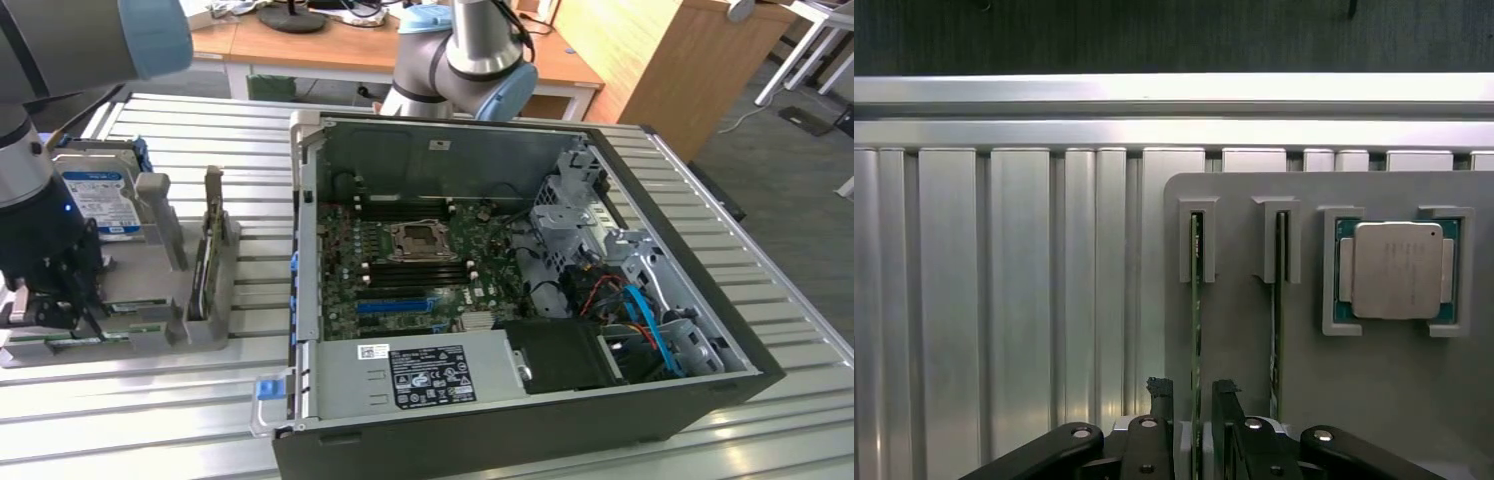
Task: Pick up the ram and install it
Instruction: 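Pick up the ram and move it above insertion slot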
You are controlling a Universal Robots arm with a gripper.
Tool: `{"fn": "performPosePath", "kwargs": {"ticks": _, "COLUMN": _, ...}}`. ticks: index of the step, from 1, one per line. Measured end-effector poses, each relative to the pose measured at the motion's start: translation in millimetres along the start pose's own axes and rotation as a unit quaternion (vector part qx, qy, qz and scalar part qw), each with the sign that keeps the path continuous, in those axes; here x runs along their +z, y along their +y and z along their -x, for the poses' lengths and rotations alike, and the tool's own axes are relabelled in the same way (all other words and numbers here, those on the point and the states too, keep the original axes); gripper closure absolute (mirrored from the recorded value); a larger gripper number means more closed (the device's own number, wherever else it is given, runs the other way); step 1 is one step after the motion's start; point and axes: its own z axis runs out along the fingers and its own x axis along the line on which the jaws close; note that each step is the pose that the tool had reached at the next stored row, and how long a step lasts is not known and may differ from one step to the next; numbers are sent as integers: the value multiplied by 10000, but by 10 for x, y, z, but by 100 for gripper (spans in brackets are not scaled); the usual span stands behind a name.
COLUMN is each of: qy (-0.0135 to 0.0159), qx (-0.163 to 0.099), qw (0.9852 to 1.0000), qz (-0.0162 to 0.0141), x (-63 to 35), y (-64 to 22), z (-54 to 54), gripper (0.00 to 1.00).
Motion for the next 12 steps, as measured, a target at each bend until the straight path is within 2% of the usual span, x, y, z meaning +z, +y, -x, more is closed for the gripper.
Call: {"fn": "performPosePath", "kwargs": {"ticks": 12, "qy": 1, "qx": 0, "qw": 10000, "qz": 0, "x": 32, "y": -19, "z": 3, "gripper": 70}}
